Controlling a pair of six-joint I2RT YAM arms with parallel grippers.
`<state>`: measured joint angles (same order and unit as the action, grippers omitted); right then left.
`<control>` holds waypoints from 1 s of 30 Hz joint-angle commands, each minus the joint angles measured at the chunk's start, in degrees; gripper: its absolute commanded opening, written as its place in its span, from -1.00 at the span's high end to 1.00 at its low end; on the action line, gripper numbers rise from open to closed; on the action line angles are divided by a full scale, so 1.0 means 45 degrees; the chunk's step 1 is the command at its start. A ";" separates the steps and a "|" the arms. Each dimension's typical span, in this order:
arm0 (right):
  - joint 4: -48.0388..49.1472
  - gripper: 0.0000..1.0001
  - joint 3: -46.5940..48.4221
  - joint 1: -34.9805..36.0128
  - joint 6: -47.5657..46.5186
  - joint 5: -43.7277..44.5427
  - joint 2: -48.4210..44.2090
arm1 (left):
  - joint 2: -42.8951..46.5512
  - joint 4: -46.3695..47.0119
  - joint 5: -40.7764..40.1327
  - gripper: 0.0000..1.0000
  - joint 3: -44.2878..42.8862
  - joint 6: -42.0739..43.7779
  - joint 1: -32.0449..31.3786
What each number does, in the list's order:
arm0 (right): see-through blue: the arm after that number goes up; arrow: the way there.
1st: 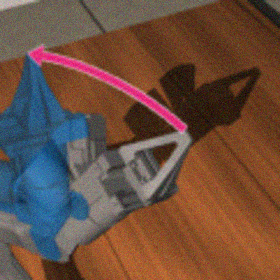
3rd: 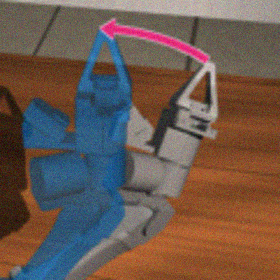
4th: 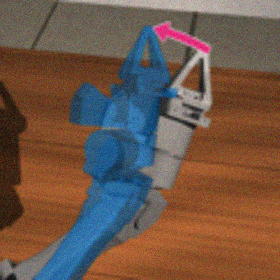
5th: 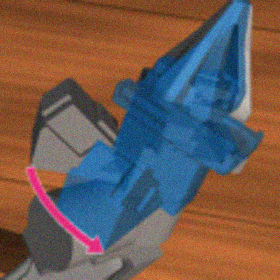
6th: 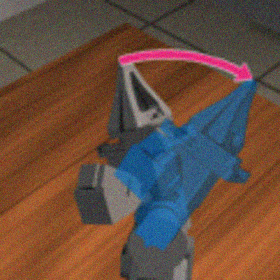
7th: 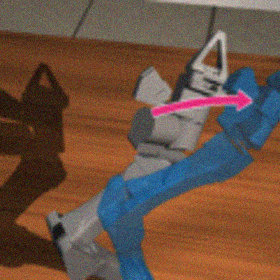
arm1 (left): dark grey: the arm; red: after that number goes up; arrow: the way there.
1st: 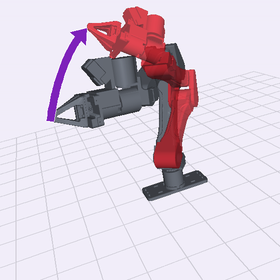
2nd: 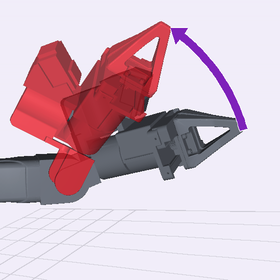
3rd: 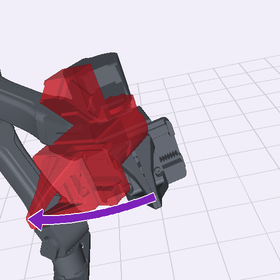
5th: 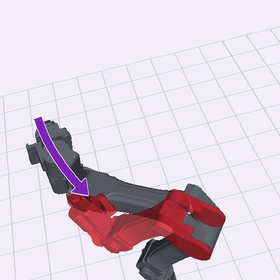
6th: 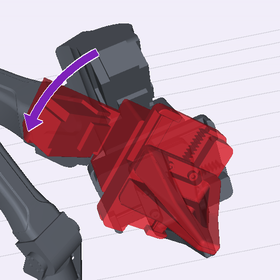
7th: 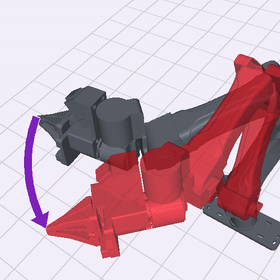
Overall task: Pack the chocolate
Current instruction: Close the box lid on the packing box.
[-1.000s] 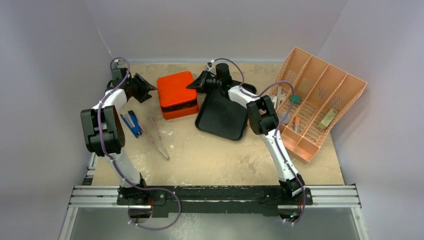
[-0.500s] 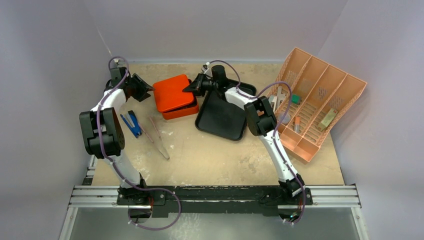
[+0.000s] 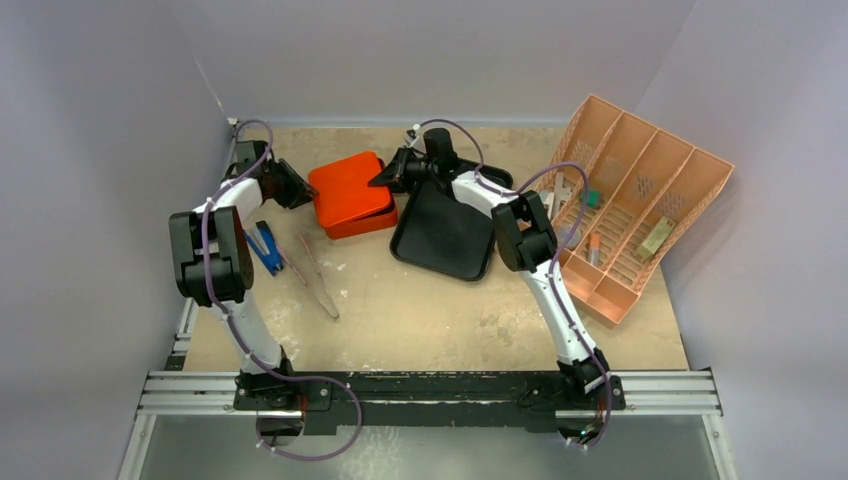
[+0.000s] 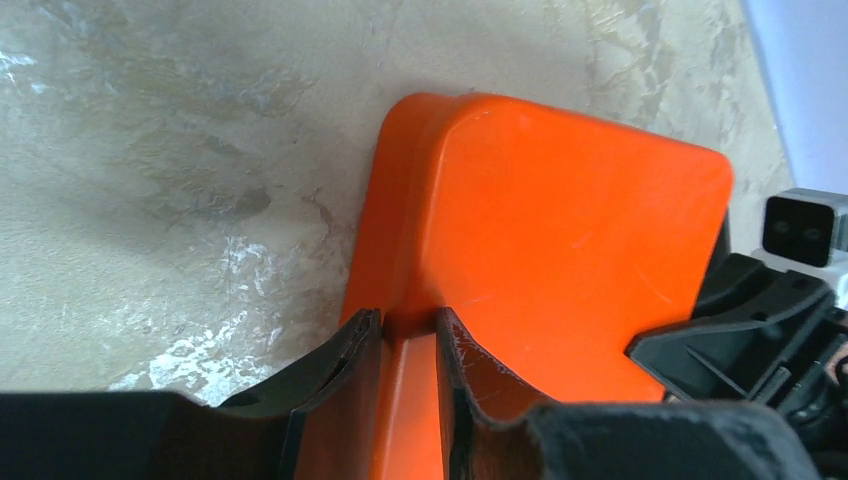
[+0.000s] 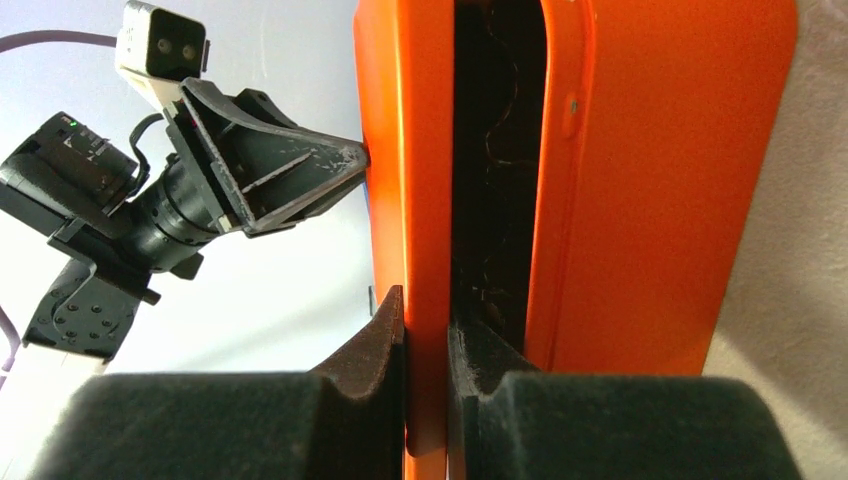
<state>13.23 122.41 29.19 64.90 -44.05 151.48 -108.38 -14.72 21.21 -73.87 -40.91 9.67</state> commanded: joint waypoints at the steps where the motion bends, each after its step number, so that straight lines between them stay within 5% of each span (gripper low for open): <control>1: -0.0979 0.98 0.0045 -0.0031 -0.1196 0.0561 -0.1103 | -0.0102 0.0262 -0.0008 0.52 -0.0104 0.0379 -0.0286; 5: -0.1199 0.85 0.0205 -0.0047 -0.1462 0.0649 -0.1115 | -0.0361 0.0361 -0.0123 0.61 -0.0156 0.0399 -0.0397; 10: -0.0363 0.91 -0.0145 -0.0107 -0.1443 0.0734 -0.1248 | -0.0520 0.0478 -0.0223 0.68 -0.0290 0.0416 -0.0537; 19: 0.2084 1.00 -0.0817 -0.0115 -0.0174 0.0650 -0.1092 | -0.0056 0.0110 -0.0565 0.25 -0.0747 0.0500 -0.0600; 30: 0.3323 1.00 -0.0988 -0.0171 0.1044 0.0571 -0.1153 | 0.0404 -0.0378 -0.0873 0.15 -0.1141 0.0535 -0.0606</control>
<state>22.85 116.86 28.86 67.44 -42.78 149.84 -109.82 -16.32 18.24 -76.05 -39.57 7.09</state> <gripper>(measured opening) 0.138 0.421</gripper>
